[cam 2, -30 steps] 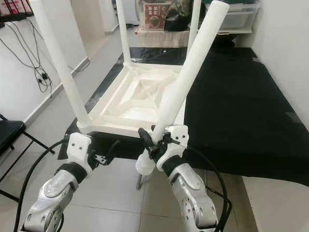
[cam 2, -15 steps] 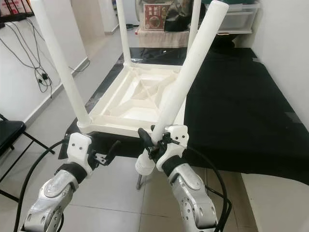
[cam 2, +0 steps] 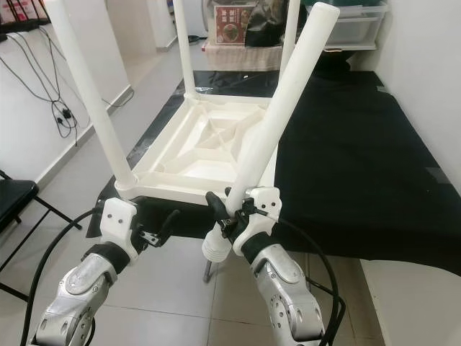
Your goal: Building children table
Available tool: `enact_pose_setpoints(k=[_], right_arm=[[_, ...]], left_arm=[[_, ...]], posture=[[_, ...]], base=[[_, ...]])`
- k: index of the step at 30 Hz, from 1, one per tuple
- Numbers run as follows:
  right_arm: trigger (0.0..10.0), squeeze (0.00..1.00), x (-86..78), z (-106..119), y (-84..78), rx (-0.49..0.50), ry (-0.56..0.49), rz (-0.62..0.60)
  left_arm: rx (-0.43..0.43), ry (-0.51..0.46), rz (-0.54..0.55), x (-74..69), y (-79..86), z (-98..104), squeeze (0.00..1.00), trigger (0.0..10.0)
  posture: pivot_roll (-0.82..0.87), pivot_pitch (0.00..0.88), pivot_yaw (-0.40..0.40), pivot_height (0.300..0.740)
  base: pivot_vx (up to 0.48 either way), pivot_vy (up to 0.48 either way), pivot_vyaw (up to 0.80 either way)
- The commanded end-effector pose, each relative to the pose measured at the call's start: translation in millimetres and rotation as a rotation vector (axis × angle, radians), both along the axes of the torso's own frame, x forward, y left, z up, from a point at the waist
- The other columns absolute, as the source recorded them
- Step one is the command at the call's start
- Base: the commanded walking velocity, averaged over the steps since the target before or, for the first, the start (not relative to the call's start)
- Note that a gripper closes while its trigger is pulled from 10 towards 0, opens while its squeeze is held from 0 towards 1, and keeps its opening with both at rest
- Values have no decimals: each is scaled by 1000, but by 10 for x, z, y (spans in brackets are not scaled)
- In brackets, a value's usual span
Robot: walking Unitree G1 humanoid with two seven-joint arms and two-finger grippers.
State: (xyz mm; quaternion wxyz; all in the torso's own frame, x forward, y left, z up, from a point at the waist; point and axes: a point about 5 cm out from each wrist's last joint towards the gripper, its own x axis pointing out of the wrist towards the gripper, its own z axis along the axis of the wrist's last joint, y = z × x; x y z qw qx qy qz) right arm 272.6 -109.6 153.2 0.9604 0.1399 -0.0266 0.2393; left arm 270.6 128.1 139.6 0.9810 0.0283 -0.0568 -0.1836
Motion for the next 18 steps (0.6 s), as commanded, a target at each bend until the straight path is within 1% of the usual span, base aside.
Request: enact_pose_setpoints(k=[1, 9, 12, 13, 15, 16, 18], right_arm=[[10000, 0, -22, 4, 13, 7, -6, 14], [10000, 0, -6, 62, 16, -6, -35, 6], [10000, 0, 10, 94, 1, -31, -54, -15], [10000, 0, 41, 136, 16, -81, -76, -18], [10000, 0, 41, 136, 16, -81, -76, -18], [10000, 0, 59, 169, 28, -87, -87, -14], [10000, 0, 110, 314, 69, -86, -134, 11]], left_arm=[[0, 12, 1, -23, -7, -33, 0, 10000], [-10, 3, 11, -10, 35, 25, 0, 10000], [10, -18, 23, 19, 67, 84, 0, 10000], [6, -45, 23, 64, 107, 200, 0, 10000], [6, -45, 23, 64, 107, 200, 0, 10000], [-8, -57, 21, 80, 122, 257, 0, 10000], [-43, -91, 23, 110, 153, 402, 0, 10000]], posture=[[-100, 25, 36, 740], [-94, 22, 47, 740], [-87, 25, 47, 740], [-80, 29, 51, 740], [-80, 29, 51, 740], [-80, 29, 52, 740], [-75, 37, 59, 740]], base=[[0, 0, 0], [0, 0, 0], [0, 0, 0], [0, 0, 0], [0, 0, 0], [0, 0, 0], [0, 0, -634]])
